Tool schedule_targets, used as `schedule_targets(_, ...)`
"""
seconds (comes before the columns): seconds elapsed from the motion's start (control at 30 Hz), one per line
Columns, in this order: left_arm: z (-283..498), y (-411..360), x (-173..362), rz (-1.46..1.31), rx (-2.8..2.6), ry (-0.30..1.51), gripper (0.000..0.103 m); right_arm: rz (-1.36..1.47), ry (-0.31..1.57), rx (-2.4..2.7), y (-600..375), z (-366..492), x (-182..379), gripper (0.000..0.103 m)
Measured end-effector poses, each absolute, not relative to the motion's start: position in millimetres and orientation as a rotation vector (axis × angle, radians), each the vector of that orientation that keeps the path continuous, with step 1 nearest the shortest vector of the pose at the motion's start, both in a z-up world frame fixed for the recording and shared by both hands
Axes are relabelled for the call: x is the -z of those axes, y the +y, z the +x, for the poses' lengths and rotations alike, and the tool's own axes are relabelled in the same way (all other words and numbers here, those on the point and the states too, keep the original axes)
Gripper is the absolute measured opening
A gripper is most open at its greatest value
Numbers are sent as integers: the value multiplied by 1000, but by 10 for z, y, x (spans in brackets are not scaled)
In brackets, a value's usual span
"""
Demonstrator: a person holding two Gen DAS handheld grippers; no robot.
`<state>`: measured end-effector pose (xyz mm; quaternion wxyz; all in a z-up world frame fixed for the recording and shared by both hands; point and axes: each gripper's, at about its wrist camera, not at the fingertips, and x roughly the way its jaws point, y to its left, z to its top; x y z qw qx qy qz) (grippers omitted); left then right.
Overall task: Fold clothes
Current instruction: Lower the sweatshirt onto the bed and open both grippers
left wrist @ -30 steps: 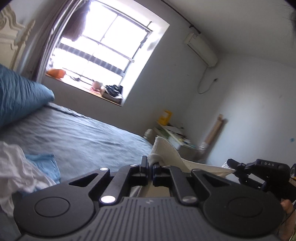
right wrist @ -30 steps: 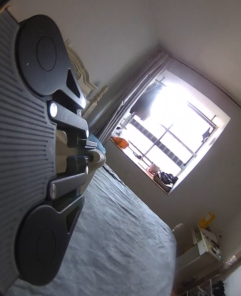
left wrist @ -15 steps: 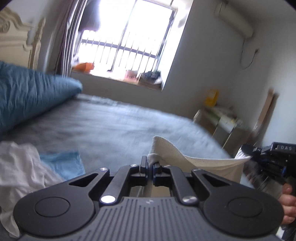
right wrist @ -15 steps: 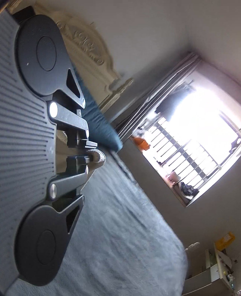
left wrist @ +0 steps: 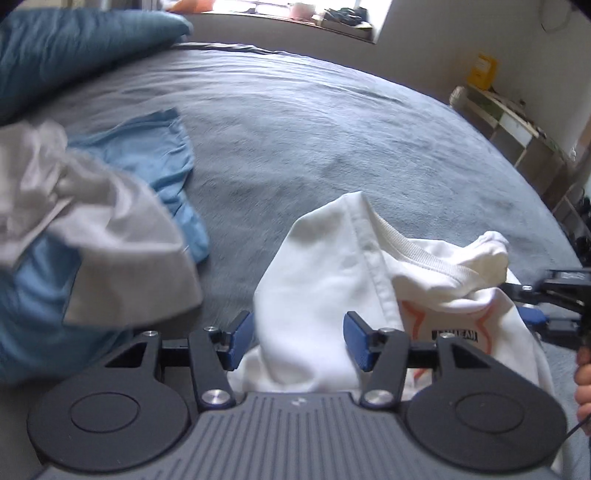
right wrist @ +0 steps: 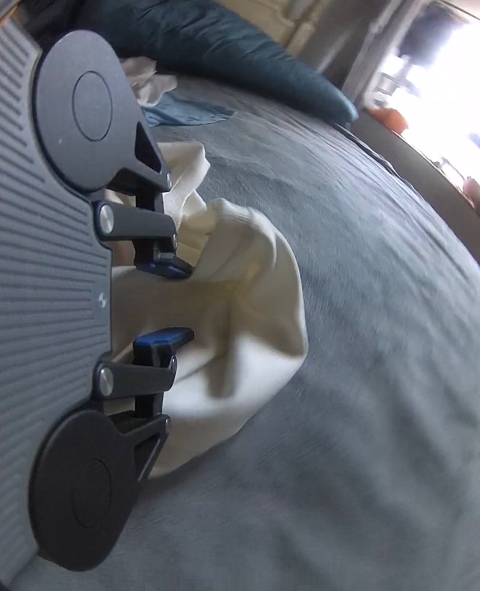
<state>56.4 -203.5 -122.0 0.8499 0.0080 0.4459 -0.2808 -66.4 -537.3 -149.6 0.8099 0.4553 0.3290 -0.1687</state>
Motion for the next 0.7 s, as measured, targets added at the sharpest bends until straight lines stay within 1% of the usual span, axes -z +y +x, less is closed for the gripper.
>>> schedule_targets(0.03, 512, -1923, 1118, 3, 590, 944, 64, 982, 678, 361, -5376, -800, 1444, 35)
schedule_targets(0.07, 460, -1815, 1050, -5, 589, 948, 65, 978, 659, 366, -5369, -939, 1361, 43)
schedule_targets(0.13, 327, -1599, 908, -5, 595, 967, 69, 986, 618, 366, -5332, -1253, 1154, 46)
schedule_targets(0.17, 254, -1480, 857, -1, 600, 980, 70, 1000, 606, 354, -5307, -1404, 1066, 46)
schedule_targets(0.23, 99, -1252, 768, 27, 620, 1020, 76, 1034, 601, 305, -5185, -1685, 900, 47)
schedule_targets(0.3, -92, -1044, 746, 75, 634, 1088, 77, 1046, 625, 234, -4947, -1918, 769, 49)
schedule_targets(0.43, -514, -712, 873, 203, 637, 1230, 79, 1072, 782, -19, -4209, -2205, 691, 50)
schedule_targets(0.6, -902, -519, 1195, 412, 546, 1263, 81, 1089, 1021, -122, -3218, -2517, 943, 50)
schedule_targets(0.67, -949, -488, 1337, 436, 509, 1296, 77, 1076, 1079, -73, -2974, -2564, 1105, 50)
schedule_targets(0.7, -959, -466, 1374, 425, 500, 1303, 72, 1068, 1105, -47, -2855, -2587, 1184, 50)
